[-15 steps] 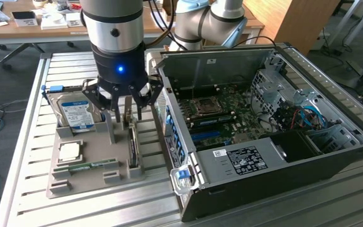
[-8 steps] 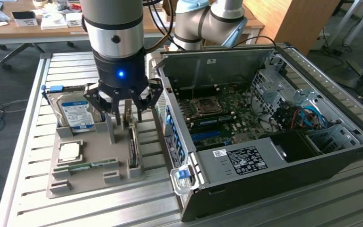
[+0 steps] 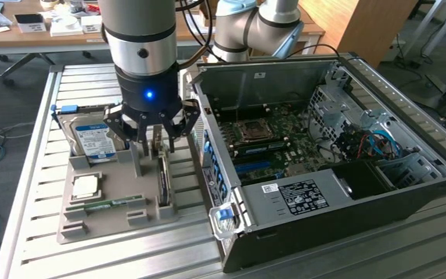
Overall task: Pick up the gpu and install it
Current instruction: 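Pick up the gpu and move the gpu toward the slot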
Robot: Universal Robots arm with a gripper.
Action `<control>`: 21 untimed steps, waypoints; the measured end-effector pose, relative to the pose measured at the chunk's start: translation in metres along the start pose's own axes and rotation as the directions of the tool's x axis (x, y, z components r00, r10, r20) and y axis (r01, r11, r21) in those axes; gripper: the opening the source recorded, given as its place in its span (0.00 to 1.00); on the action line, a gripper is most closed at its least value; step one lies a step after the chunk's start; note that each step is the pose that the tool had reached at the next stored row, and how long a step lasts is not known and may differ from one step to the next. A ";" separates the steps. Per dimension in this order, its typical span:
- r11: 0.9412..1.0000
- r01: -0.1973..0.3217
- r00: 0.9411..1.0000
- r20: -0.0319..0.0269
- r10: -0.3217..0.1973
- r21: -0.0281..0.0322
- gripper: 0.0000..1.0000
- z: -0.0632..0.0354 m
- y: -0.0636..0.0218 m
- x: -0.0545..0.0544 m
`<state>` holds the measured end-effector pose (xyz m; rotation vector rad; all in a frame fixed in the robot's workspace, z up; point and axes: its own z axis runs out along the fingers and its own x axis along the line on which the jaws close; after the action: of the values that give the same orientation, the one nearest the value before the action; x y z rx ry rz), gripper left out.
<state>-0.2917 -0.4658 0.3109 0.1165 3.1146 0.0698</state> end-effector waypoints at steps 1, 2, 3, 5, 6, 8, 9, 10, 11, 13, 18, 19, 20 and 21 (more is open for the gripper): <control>1.000 0.000 1.000 0.000 0.000 0.000 0.49 0.0000 0.0000 0.000; 1.000 0.000 1.000 0.000 0.000 0.000 0.49 0.0000 0.0000 0.000; 1.000 0.000 1.000 0.000 0.000 0.000 0.49 0.0000 0.0000 0.000; 1.000 0.000 1.000 0.000 0.000 0.000 0.49 0.0000 0.0000 0.000; 1.000 0.000 1.000 0.000 0.000 0.000 0.49 0.0000 0.0000 0.000; 1.000 0.000 1.000 0.000 0.000 0.000 0.49 0.0002 0.0000 0.000; 1.000 0.000 1.000 0.000 0.000 0.000 0.49 0.0009 0.0000 0.000; 1.000 0.000 1.000 0.000 0.000 0.000 0.49 0.0017 -0.0001 0.000; 1.000 0.000 1.000 0.000 0.000 0.000 0.49 0.0025 -0.0001 0.000; 1.000 0.000 1.000 0.000 0.000 0.000 0.49 0.0046 -0.0002 0.000; 1.000 0.000 1.000 0.000 0.000 0.000 0.49 0.0084 -0.0004 0.000; 1.000 0.000 1.000 0.000 0.000 0.000 0.49 0.0090 -0.0004 0.000; 1.000 0.000 1.000 0.000 0.000 0.000 0.49 0.0094 -0.0004 0.000; 1.000 0.000 1.000 0.000 0.000 0.000 0.49 0.0097 -0.0005 0.000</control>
<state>-0.2917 -0.4658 0.3012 0.1164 3.1148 0.0695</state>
